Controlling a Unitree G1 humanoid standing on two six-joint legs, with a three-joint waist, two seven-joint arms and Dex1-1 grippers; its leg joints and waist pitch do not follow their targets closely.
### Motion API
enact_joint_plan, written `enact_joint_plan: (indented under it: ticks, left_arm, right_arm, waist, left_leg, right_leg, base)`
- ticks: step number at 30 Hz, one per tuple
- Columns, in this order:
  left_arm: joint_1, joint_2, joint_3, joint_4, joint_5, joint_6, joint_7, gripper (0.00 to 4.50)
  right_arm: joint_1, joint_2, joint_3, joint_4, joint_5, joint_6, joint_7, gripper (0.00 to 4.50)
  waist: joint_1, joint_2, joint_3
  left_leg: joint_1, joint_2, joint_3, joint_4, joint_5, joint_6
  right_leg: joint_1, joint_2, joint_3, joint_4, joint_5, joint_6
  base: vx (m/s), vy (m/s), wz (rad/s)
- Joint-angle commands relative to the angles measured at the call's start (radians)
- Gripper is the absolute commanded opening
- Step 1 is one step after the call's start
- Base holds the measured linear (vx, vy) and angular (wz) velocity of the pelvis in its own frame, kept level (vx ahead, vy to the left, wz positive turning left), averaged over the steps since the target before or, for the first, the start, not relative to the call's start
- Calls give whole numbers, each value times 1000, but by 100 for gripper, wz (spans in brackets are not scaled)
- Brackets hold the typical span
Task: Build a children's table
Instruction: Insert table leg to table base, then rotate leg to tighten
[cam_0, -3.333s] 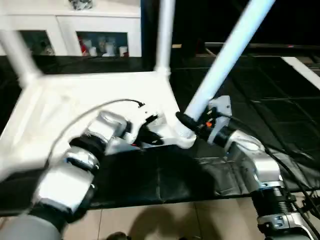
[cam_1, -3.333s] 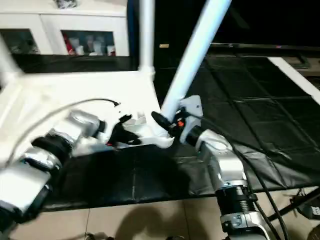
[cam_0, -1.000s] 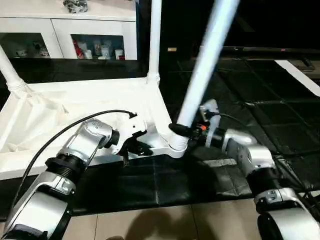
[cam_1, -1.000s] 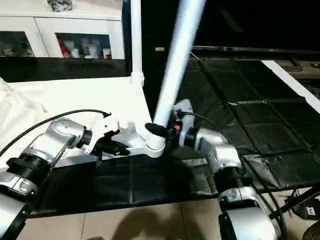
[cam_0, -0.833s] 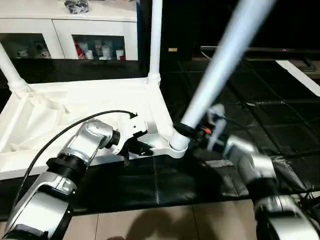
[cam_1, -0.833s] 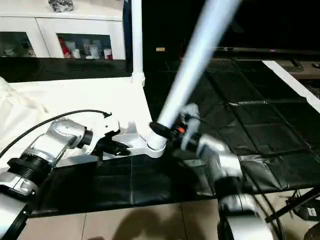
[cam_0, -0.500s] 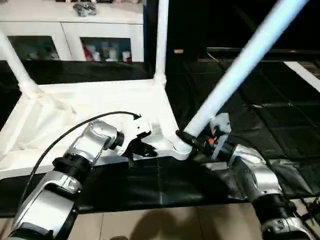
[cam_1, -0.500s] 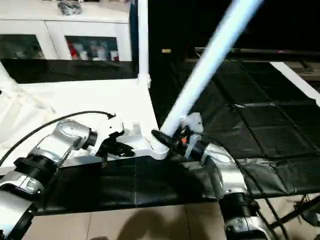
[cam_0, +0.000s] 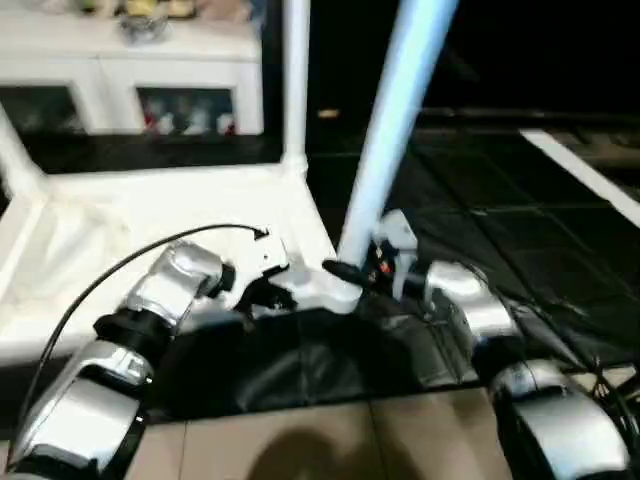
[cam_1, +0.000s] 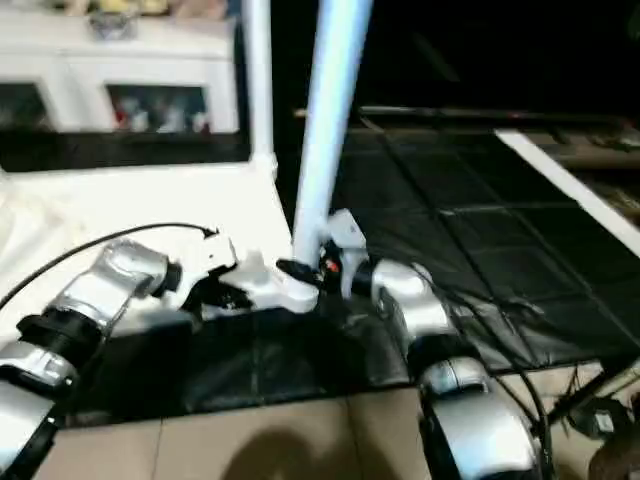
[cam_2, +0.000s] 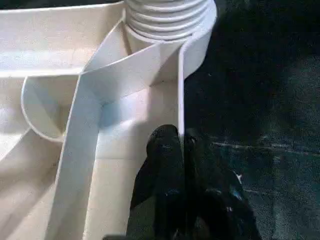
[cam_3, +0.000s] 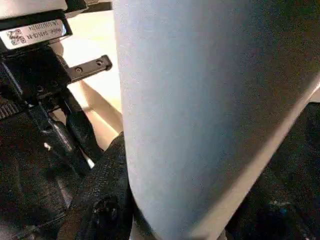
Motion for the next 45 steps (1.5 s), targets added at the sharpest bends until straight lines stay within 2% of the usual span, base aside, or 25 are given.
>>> enact_joint_plan:
  ticks: [1,2,3,4,6,8,9,11,13,14,15,16,21,23,26,29,34,35,36,40,41,42,43,44,45]
  left_arm:
    - [-33,8,-5,-52,-7,-45,-54,0]
    - [-36,10,-13,-46,1,-52,-60,0]
    - [-36,10,-13,-46,1,-52,-60,0]
    - [-43,11,-18,-37,10,-57,-66,0]
    - [-60,11,-17,-21,18,-57,-68,0]
    - [-71,10,-10,-13,14,-57,-70,0]
    - [-77,11,-6,-12,8,-59,-80,0]
    - [-80,13,-7,-12,8,-67,-85,0]
    - [-85,21,-14,-8,9,-93,-109,0]
    - [-85,21,-14,-8,9,-93,-109,0]
    - [-86,26,-22,-4,11,-114,-135,0]
    - [-86,26,-22,-3,11,-115,-137,0]
    - [-89,24,-41,-3,15,-139,-186,0]
    - [-89,24,-42,-2,16,-138,-188,0]
    - [-97,18,-43,13,21,-144,-189,0]
    - [-102,15,-43,25,23,-147,-192,0]
    - [-113,11,-37,54,30,-132,-180,0]
    - [-115,6,-25,63,25,-112,-161,0]
    - [-116,0,-8,67,16,-82,-135,0]
    - [-111,-18,62,54,-25,19,-25,0]
    - [-94,-30,114,22,-57,92,39,0]
    - [-77,-38,146,-11,-81,148,71,0]
    - [-56,-44,170,-49,-100,194,92,0]
    - [-54,-44,171,-52,-101,198,94,0]
    - [-31,-51,192,-91,-114,241,116,0]
  right_arm:
    - [69,-44,59,170,-120,51,-10,191]
    - [59,-51,62,203,-129,34,6,191]
    - [59,-51,62,203,-129,34,6,191]
    - [54,-61,63,233,-140,15,25,191]
    - [53,-87,50,257,-137,-8,73,191]
    - [51,-108,28,260,-116,-20,113,191]
    - [50,-119,15,258,-102,-36,132,191]
    - [49,-125,10,255,-96,-42,143,191]
    - [40,-133,3,257,-86,-54,182,191]
    - [40,-133,3,257,-86,-54,182,191]
    - [47,-126,6,260,-87,-69,203,191]
    - [48,-125,6,260,-88,-70,204,191]
    - [63,-56,32,250,-106,-98,267,191]
    - [64,-46,37,247,-110,-100,269,191]
    - [62,-2,54,242,-127,-103,259,191]
    - [58,24,62,241,-135,-102,251,191]
    - [52,63,68,240,-144,-96,221,191]
    - [54,68,62,237,-140,-95,205,191]
    - [58,70,54,234,-134,-92,180,191]
    - [74,51,13,227,-112,-105,84,191]
    - [83,39,-15,225,-104,-112,2,191]
    - [85,34,-30,226,-100,-108,-46,191]
    - [86,32,-40,225,-96,-105,-77,191]
    - [86,32,-40,224,-96,-104,-79,191]
    - [81,29,-51,215,-89,-95,-98,191]
  waist:
    - [16,12,-47]
    - [14,19,-45]
    - [5,27,-44]
    - [4,25,-44]
    - [4,25,-46]
    - [8,28,-47]
    - [9,26,-51]
    - [12,26,-54]
    - [14,34,-55]
    - [16,33,-55]
    - [20,46,-56]
    - [18,37,-57]
    - [21,45,-58]
    - [21,45,-55]
    - [22,58,-52]
    - [17,54,-48]
    - [10,54,-44]
    - [8,50,-42]
    - [8,54,-41]
    - [6,50,-34]
    - [7,39,-35]
    - [6,51,-29]
    - [4,45,-33]
    - [2,42,-31]
    - [3,46,-35]
  left_leg:
    - [-25,24,-2,-59,-148,-4]
    - [-19,28,0,-64,-158,-7]
    - [-12,30,1,-71,-251,-16]
    - [-11,30,1,-72,-278,-18]
    - [-1,31,3,-71,-335,-17]
    - [4,33,4,-71,-340,-12]
    - [7,36,5,-71,-334,-6]
    - [4,36,7,-70,-310,5]
    - [1,35,8,-70,-299,9]
    - [2,34,9,-69,-299,11]
    - [4,35,8,-69,-301,8]
    - [3,35,10,-69,-297,12]
    - [2,36,14,-68,-268,15]
    - [3,36,14,-72,-283,11]
    - [7,37,13,-75,-320,-4]
    - [9,37,13,-79,-353,-11]
    - [7,35,13,-82,-354,-8]
    - [10,35,14,-83,-361,-8]
    - [13,35,14,-84,-367,-10]
    - [26,33,13,-86,-410,-18]
    - [31,33,16,-84,-404,-13]
    - [31,34,12,-88,-430,-20]
    - [31,34,12,-88,-433,-22]
    - [22,34,7,-91,-424,-18]
    - [23,34,8,-91,-412,-14]
  right_leg:
    - [37,-84,74,-134,-432,-103]
    - [30,-71,70,-128,-362,-126]
    - [29,-57,66,-116,-267,-182]
    - [31,-55,65,-115,-267,-187]
    - [29,-55,66,-119,-268,-201]
    - [27,-55,68,-121,-249,-208]
    - [28,-51,69,-112,-173,-231]
    - [32,-50,68,-107,-122,-244]
    - [35,-49,68,-104,-90,-250]
    - [36,-49,68,-106,-87,-251]
    - [35,-51,68,-103,-79,-256]
    - [37,-50,68,-107,-69,-255]
    - [39,-48,69,-102,-9,-267]
    - [39,-48,68,-105,-48,-261]
    - [34,-49,71,-110,-105,-256]
    - [33,-48,74,-116,-165,-245]
    - [32,-49,78,-122,-221,-229]
    - [30,-50,81,-127,-255,-220]
    - [27,-51,83,-129,-279,-215]
    - [17,-53,85,-142,-391,-189]
    - [15,-53,87,-146,-395,-188]
    - [9,-52,86,-148,-422,-185]
    - [13,-52,84,-147,-429,-178]
    - [16,-54,81,-145,-438,-173]
    - [16,-55,83,-148,-432,-167]
  base:
    - [0,0,0]
    - [0,0,0]
    - [0,0,0]
    - [0,0,0]
    - [0,0,0]
    - [0,0,0]
    - [0,0,0]
    - [0,0,0]
    - [0,0,0]
    - [0,0,0]
    - [0,0,0]
    - [0,0,0]
    - [0,0,0]
    - [0,0,0]
    - [0,0,0]
    - [0,0,0]
    - [0,0,0]
    - [0,0,0]
    - [0,0,0]
    - [0,0,0]
    - [0,0,0]
    - [0,0,0]
    - [0,0,0]
    - [0,0,0]
    - [0,0,0]
